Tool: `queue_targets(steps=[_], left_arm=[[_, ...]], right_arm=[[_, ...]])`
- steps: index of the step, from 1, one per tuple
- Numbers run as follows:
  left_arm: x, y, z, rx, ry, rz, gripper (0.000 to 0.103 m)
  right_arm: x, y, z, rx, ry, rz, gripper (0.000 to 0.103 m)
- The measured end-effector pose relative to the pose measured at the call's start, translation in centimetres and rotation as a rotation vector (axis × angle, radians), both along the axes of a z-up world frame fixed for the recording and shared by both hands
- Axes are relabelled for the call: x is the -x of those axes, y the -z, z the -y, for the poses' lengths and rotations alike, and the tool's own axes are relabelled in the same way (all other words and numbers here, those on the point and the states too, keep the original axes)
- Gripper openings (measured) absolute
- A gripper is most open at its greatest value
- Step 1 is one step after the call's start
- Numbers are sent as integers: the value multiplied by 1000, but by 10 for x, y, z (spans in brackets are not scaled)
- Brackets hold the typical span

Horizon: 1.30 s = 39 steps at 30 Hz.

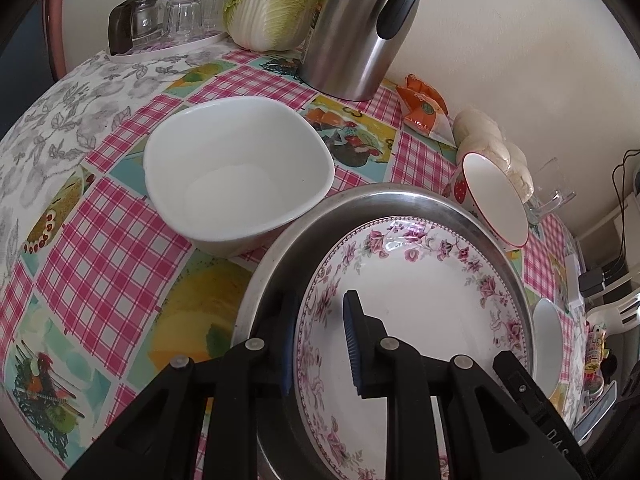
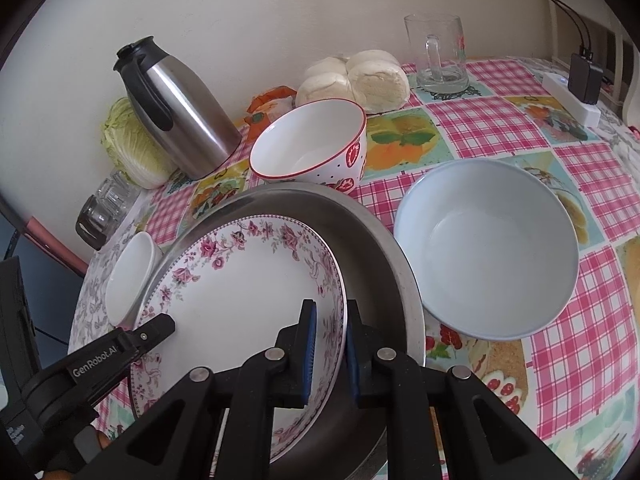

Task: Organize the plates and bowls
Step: 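Open both grippers to release the floral plate in the basin, then move both grippers to the rim of the red-rimmed white bowl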

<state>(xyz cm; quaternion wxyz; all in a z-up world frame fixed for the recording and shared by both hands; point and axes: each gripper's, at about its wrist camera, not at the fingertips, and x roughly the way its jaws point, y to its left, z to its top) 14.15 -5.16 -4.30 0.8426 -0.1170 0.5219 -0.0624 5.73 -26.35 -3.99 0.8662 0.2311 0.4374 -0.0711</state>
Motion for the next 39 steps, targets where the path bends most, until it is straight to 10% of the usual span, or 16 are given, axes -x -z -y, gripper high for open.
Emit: queue_targets(steps=[18, 39], left_arm=[[1, 1, 22, -65, 78, -36, 46], [13, -60, -2, -133, 48, 61, 83]], right_arm=[[-1, -3, 3, 24, 9, -57, 17], [16, -67, -1, 198, 32, 22, 80]])
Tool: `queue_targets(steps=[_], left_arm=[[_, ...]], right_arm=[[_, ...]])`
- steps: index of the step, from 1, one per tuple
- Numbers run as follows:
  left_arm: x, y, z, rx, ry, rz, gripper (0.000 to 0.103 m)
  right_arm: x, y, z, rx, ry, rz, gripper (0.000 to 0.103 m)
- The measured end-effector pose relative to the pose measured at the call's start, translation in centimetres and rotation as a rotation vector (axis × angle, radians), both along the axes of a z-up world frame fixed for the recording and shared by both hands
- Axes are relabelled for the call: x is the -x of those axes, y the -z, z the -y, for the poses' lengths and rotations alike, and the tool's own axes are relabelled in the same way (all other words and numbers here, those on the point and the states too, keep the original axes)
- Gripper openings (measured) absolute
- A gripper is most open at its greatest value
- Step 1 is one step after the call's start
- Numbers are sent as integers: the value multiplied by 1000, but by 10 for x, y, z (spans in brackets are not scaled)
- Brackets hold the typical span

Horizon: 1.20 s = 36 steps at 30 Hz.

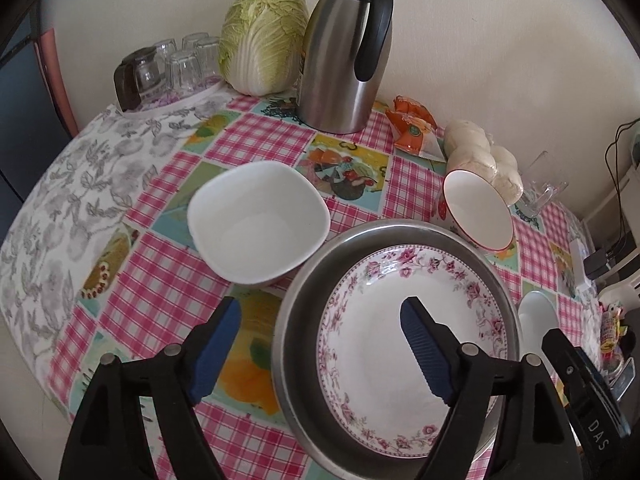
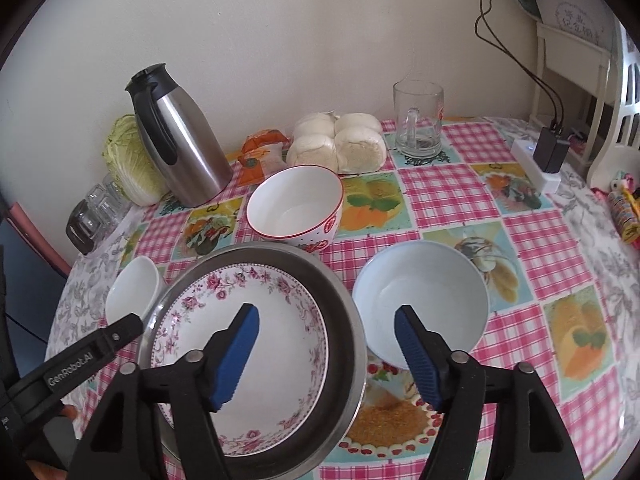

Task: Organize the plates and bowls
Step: 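Move both grippers to the rim of the red-rimmed white bowl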

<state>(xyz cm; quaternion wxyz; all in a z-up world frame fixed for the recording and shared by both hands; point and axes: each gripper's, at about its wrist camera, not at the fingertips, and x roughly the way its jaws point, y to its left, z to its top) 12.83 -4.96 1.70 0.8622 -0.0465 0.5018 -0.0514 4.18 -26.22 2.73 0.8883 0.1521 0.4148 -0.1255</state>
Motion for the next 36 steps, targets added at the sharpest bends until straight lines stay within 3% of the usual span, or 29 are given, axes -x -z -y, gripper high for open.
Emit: queue_targets(steps=[6, 10, 25, 33, 36], left_arm=[[0, 1, -2, -61, 4, 5, 93], [0, 0, -5, -104, -23, 30, 103], [-10, -10, 8, -133, 3, 115, 103], [-17, -10, 19, -84, 33, 183, 103], [-18, -15, 21, -56, 44, 257, 103]], right_arm=[[1, -2, 0, 37, -6, -11, 102], [0, -1, -1, 69, -7, -12, 103], [6, 0, 13, 69, 44, 34, 103], [7, 7, 25, 36, 65, 17, 103], [5, 10, 30, 26, 70, 1, 103]])
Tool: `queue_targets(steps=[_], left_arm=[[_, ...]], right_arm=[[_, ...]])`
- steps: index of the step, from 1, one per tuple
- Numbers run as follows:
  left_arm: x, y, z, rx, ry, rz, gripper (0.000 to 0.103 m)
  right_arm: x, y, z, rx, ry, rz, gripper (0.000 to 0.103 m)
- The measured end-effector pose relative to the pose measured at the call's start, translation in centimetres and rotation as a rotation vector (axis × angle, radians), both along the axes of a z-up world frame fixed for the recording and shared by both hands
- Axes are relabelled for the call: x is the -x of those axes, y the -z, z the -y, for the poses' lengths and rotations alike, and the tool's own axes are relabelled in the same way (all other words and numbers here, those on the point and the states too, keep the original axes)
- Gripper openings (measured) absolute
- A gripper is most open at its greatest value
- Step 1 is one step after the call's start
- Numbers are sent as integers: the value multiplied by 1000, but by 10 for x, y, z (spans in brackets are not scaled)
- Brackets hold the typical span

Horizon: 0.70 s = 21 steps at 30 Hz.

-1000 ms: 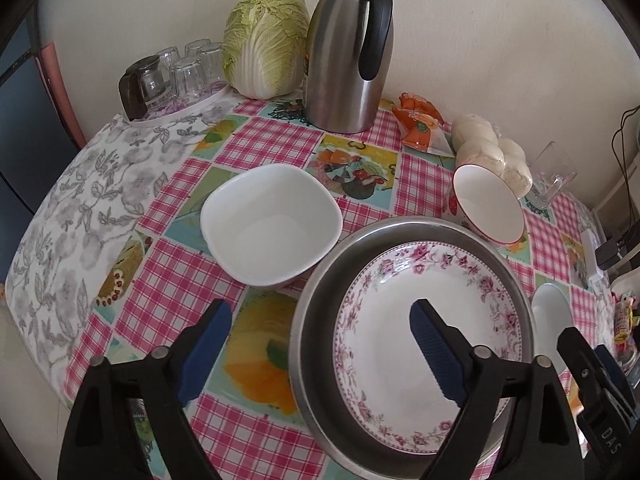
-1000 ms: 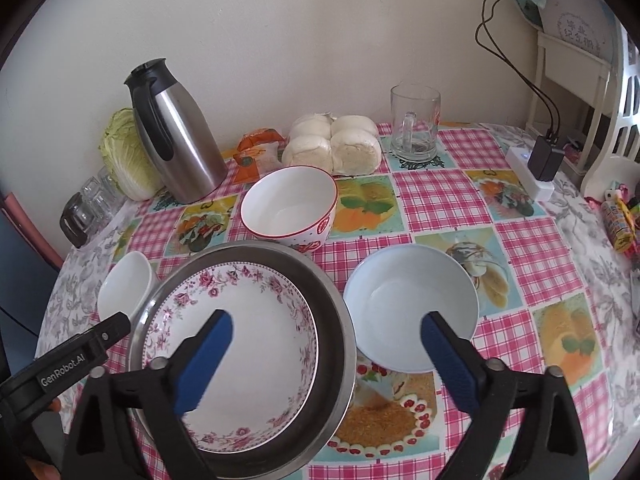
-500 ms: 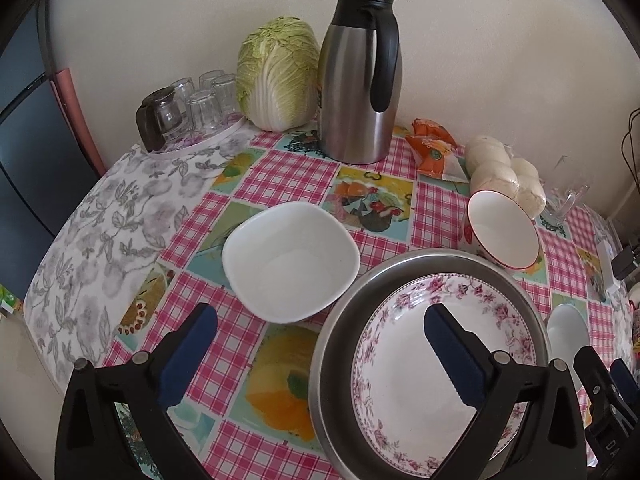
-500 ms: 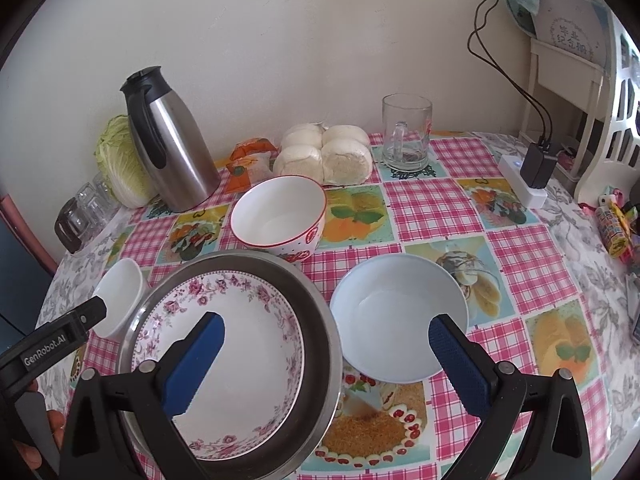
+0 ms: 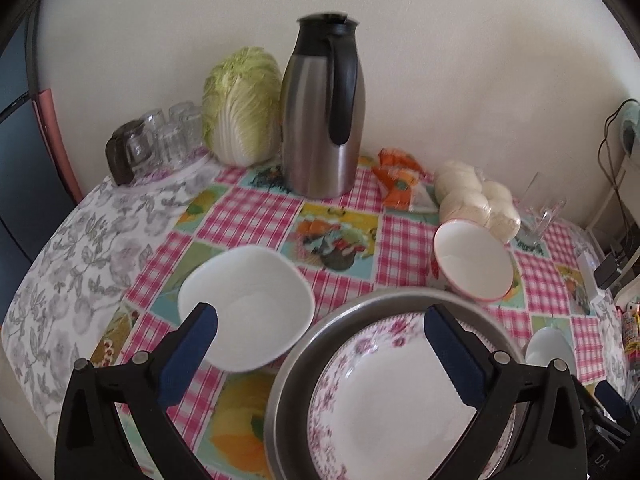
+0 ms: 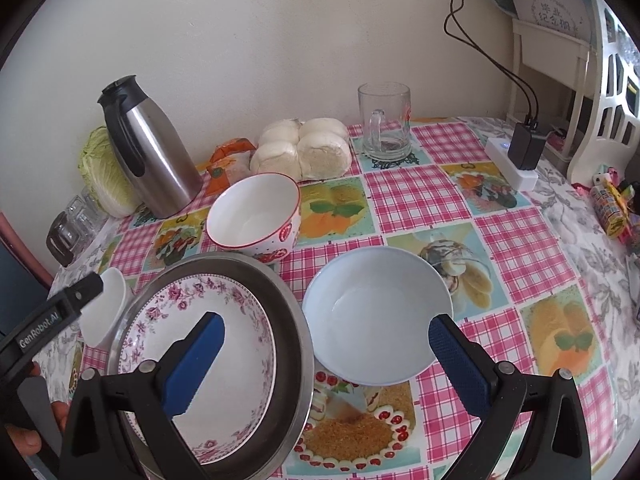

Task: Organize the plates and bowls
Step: 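Move both grippers to the rim of the red-rimmed white bowl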

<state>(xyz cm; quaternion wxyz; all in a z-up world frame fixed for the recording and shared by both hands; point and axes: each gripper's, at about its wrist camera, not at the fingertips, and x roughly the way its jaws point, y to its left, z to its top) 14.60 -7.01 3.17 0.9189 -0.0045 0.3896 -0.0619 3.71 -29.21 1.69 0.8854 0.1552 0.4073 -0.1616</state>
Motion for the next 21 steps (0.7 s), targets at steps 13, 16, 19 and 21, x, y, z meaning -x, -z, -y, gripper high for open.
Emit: queue_targets(steps=[13, 16, 19, 21], left_arm=[[-24, 10, -13, 262, 32, -92, 103], [-26, 6, -11, 262, 38, -72, 103], [-30, 2, -8, 270, 48, -57, 103], [-32, 1, -5, 280, 64, -60, 103]], right_arm=[[-28, -25, 29, 23, 13, 5, 103], [-38, -33, 28, 91, -12, -11, 103], [-45, -36, 35, 69, -24, -25, 103], [-48, -38, 39, 62, -29, -23, 103]])
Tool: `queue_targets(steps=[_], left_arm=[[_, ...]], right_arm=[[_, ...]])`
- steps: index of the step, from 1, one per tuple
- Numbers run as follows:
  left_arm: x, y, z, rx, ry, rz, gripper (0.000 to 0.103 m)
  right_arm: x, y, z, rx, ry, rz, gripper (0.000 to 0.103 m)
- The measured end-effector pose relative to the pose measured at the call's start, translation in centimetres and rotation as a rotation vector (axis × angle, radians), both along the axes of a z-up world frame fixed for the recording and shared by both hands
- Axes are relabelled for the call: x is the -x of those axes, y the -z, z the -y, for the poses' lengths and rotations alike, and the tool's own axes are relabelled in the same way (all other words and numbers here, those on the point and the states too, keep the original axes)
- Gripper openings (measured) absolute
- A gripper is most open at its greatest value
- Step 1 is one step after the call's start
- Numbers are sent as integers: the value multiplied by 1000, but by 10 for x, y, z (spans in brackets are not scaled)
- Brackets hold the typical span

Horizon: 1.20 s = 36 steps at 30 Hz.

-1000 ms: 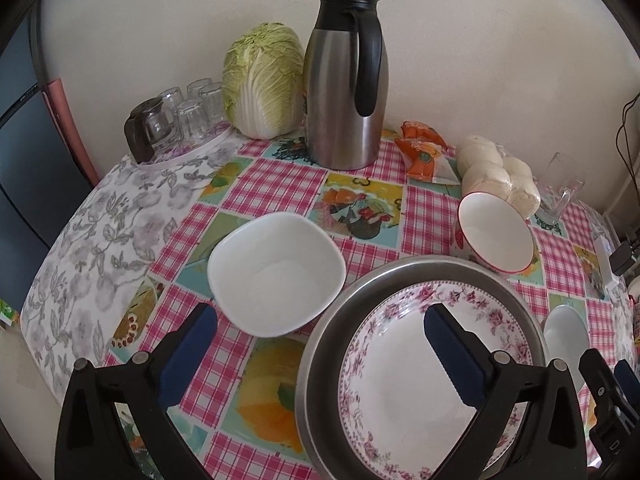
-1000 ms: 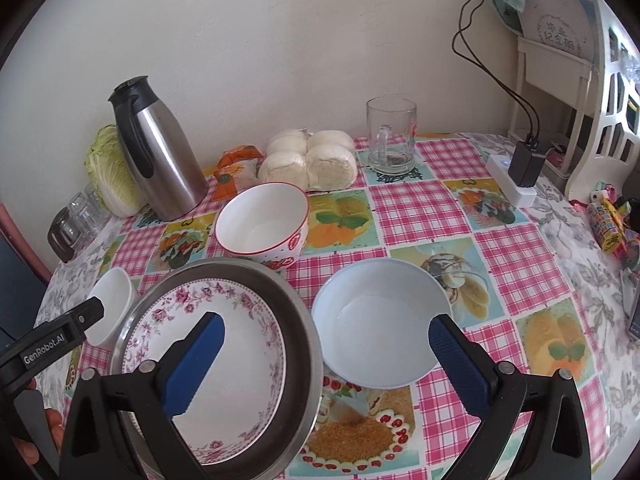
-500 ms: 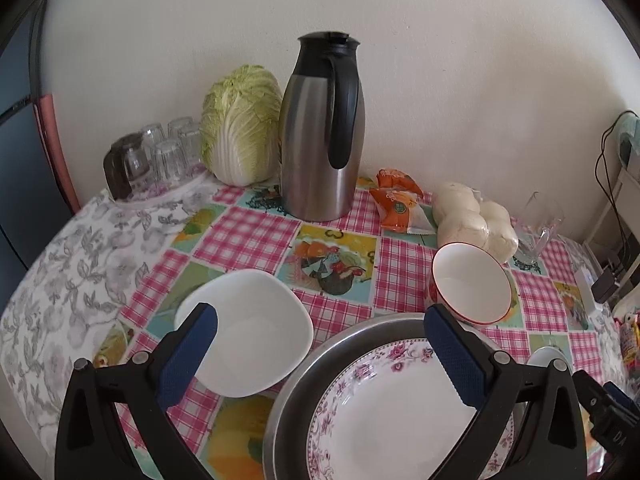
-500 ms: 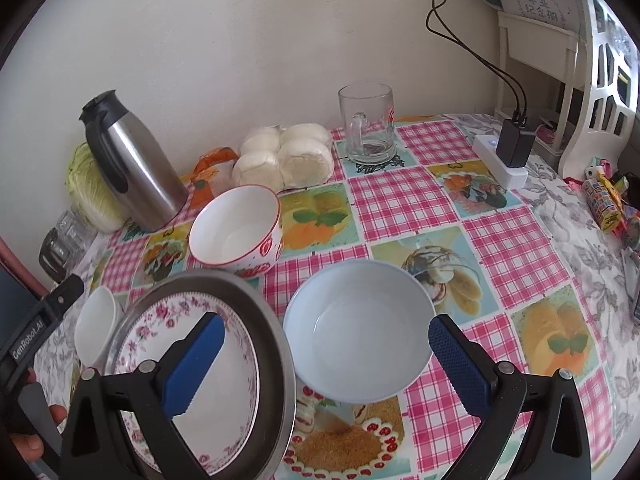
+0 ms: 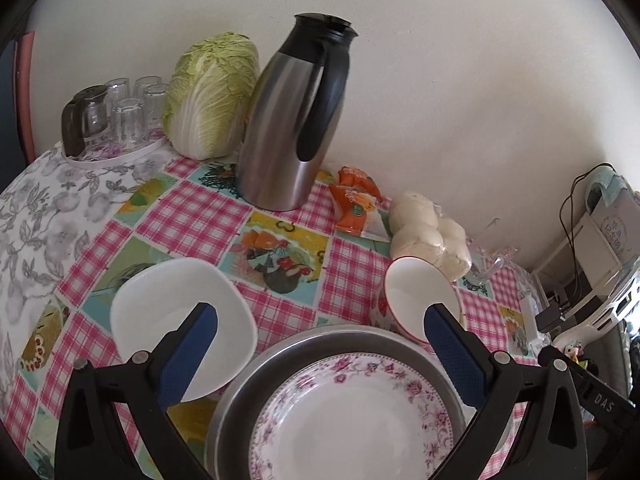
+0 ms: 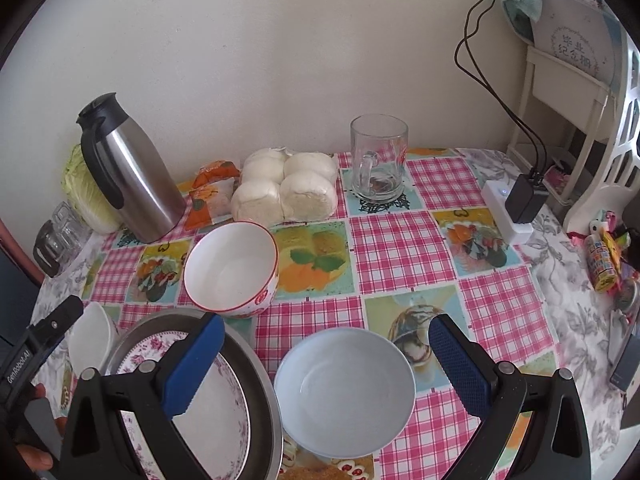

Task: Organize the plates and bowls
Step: 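Move both grippers to the rim of the red-rimmed white bowl, then close both grippers on the rim of the red-rimmed bowl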

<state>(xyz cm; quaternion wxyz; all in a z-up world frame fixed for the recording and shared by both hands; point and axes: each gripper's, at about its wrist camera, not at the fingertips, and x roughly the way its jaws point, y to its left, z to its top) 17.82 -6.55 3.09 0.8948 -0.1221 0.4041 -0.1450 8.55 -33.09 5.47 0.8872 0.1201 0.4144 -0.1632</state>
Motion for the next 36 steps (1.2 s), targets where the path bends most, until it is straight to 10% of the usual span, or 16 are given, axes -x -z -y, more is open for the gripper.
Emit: queue_targets(steps=[25, 36], left_arm=[[-72, 17, 72, -228, 178, -160, 103], [-96, 42, 92, -181, 208, -264, 62]], right_arm=[[-59, 36, 19, -37, -59, -157, 103], [-90, 56, 15, -106, -82, -146, 76]])
